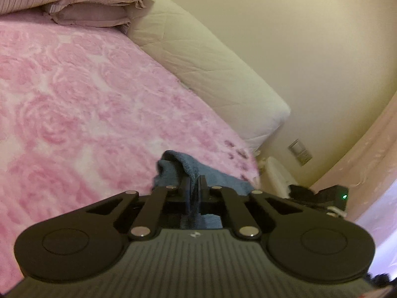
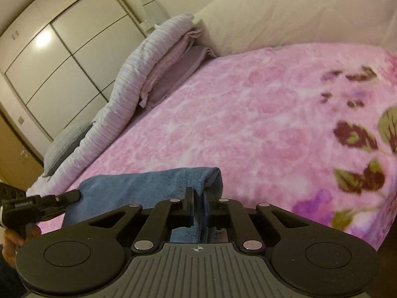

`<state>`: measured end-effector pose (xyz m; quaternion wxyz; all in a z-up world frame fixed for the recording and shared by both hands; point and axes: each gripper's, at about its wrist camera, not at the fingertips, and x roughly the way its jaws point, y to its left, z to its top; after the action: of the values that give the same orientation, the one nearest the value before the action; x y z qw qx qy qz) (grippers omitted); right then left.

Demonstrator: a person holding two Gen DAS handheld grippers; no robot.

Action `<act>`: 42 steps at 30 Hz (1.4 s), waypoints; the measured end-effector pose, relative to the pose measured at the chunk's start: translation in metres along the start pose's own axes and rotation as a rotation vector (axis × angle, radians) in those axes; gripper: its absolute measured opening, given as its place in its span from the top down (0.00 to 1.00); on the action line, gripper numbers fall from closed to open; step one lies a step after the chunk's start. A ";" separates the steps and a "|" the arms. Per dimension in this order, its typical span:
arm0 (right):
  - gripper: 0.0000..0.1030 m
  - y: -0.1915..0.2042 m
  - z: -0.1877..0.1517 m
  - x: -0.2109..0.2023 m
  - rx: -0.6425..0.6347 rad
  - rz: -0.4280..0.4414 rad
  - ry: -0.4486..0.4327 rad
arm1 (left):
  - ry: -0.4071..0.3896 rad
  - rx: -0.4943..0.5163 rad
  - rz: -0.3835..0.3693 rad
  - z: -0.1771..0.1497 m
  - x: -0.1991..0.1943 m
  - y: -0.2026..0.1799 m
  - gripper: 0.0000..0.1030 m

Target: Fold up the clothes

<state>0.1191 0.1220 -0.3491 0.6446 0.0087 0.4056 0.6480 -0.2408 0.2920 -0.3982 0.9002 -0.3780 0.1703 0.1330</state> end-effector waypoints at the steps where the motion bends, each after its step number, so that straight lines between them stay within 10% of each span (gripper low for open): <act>1: 0.94 -0.002 -0.003 0.002 0.000 -0.005 -0.001 | 0.007 -0.026 0.019 -0.003 0.003 0.008 0.96; 9: 0.93 0.002 -0.003 0.001 -0.012 -0.014 -0.004 | -0.070 -0.365 -0.089 -0.004 -0.016 0.046 0.99; 26: 0.93 -0.001 -0.003 0.004 0.012 0.000 -0.003 | -0.006 -0.169 -0.049 0.012 -0.001 0.027 1.00; 42: 0.92 -0.005 -0.005 0.004 0.030 0.021 -0.011 | 0.030 -0.367 -0.082 0.004 0.015 0.043 0.84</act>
<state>0.1198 0.1221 -0.3578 0.6397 0.0263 0.4116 0.6486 -0.2421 0.3261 -0.4290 0.8183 -0.5444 0.1408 0.1193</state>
